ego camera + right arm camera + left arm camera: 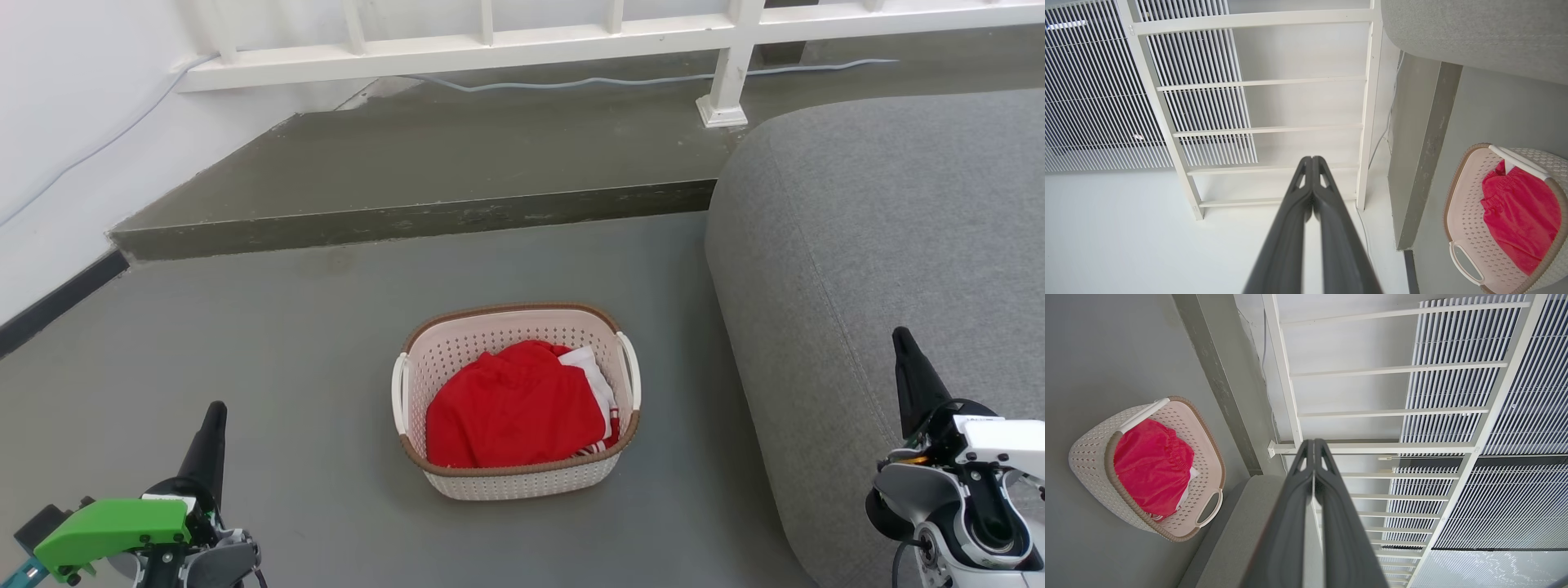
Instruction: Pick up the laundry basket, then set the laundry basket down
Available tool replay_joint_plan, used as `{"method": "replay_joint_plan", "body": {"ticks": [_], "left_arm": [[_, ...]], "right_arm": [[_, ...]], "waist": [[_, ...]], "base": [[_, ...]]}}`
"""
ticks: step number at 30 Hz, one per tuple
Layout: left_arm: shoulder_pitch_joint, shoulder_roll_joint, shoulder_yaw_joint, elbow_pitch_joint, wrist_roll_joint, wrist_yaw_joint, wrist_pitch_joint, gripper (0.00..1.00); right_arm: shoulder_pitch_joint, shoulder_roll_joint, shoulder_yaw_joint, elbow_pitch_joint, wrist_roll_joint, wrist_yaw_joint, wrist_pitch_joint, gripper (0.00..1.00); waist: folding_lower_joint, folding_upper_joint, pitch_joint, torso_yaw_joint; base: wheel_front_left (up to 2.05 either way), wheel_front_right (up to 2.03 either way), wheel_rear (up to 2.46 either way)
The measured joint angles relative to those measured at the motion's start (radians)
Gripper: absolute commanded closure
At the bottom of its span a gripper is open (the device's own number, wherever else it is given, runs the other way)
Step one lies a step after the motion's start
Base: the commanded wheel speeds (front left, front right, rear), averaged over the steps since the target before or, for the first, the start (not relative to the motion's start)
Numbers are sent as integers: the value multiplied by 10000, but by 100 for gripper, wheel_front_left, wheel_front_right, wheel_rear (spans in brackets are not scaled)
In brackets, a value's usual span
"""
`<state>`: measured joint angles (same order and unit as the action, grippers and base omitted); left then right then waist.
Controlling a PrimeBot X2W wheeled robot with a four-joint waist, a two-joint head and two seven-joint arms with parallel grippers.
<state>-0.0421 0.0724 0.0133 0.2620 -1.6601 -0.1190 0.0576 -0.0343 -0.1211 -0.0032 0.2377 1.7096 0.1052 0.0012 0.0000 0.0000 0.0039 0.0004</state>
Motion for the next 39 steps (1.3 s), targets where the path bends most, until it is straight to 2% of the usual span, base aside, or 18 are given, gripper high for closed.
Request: {"method": "replay_joint_plan", "body": {"ticks": [39], "left_arm": [[-42,0,36,140,0,-10,31,100]], "right_arm": [[-174,4,-56,257,0,88,82,100]], "waist": [[0,0,-8,-3]], "base": [[0,0,0]]}}
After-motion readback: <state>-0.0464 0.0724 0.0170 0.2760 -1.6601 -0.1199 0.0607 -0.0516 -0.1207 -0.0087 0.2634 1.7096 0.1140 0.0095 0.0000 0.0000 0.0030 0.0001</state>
